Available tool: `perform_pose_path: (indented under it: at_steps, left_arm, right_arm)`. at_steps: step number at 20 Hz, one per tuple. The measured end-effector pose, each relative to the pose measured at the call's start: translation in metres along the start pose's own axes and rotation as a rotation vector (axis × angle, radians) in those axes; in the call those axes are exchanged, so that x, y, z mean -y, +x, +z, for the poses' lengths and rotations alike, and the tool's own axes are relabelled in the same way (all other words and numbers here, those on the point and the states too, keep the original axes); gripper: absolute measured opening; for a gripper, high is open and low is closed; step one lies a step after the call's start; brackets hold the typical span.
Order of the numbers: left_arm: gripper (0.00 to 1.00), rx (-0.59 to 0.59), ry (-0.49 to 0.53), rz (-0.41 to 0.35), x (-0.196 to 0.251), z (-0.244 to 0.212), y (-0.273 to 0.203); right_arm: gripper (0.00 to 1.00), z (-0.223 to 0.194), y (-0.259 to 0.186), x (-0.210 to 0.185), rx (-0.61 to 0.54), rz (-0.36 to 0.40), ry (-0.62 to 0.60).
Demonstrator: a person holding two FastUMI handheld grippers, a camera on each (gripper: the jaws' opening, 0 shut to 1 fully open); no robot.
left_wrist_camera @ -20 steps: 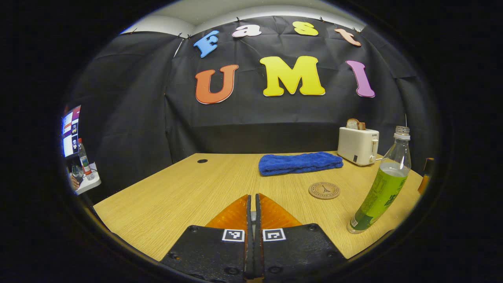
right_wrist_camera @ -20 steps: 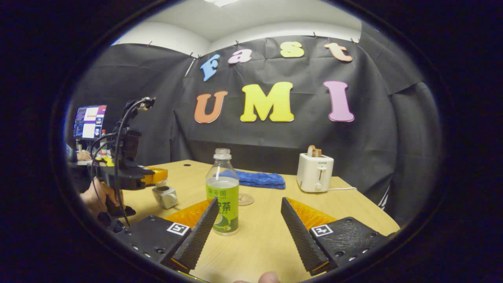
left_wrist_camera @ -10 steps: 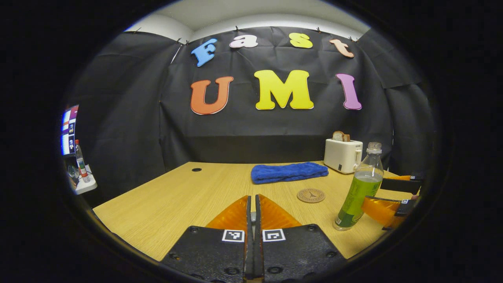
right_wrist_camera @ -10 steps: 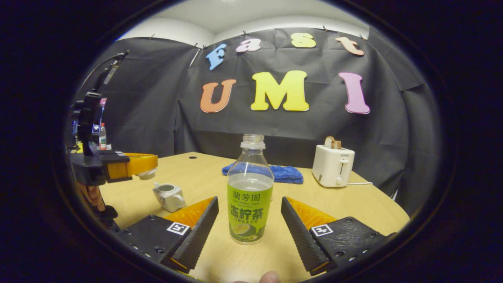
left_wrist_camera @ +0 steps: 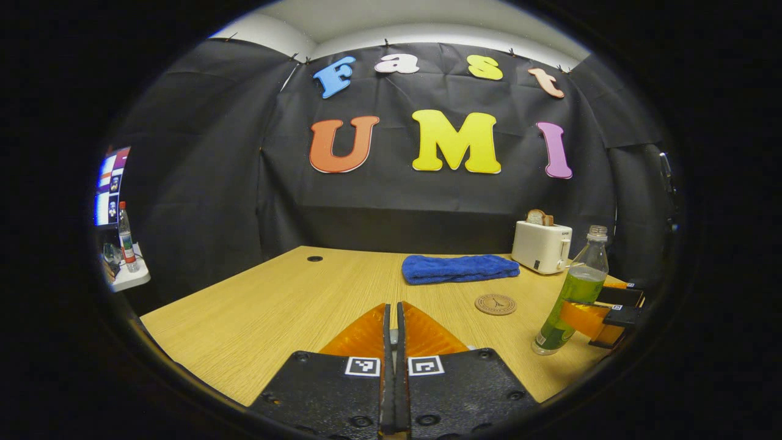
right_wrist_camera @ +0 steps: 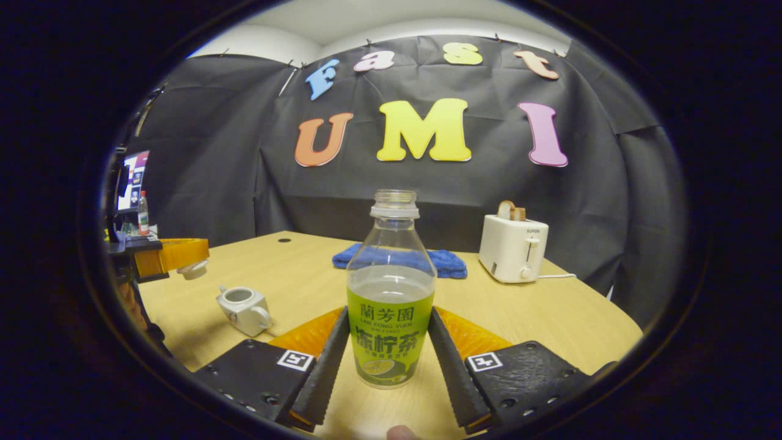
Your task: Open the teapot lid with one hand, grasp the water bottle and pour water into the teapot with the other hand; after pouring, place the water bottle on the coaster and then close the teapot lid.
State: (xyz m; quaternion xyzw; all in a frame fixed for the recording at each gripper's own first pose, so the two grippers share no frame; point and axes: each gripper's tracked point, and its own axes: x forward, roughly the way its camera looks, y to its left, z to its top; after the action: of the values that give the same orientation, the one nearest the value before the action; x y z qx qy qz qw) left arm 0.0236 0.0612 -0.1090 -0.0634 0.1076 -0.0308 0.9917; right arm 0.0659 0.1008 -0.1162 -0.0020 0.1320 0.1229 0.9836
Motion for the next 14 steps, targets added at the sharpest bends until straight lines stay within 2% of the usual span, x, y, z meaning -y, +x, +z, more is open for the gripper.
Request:
perform_pose_path:
  at_steps: [3,10,14]
  left_arm:
    - [0.03,-0.019,-0.006,-0.008,-0.005,-0.008,0.001]
    - [0.03,-0.018,0.002,-0.039,-0.017,-0.007,-0.001]
    - [0.02,-0.007,0.022,-0.059,-0.026,-0.006,-0.001]
  right_arm:
    - [0.74,0.007,0.001,-0.009,-0.022,0.022,-0.136]
    - [0.73,0.023,0.02,-0.03,-0.106,0.082,-0.662]
    - [0.75,0.025,0.028,-0.042,-0.108,0.101,-0.865]
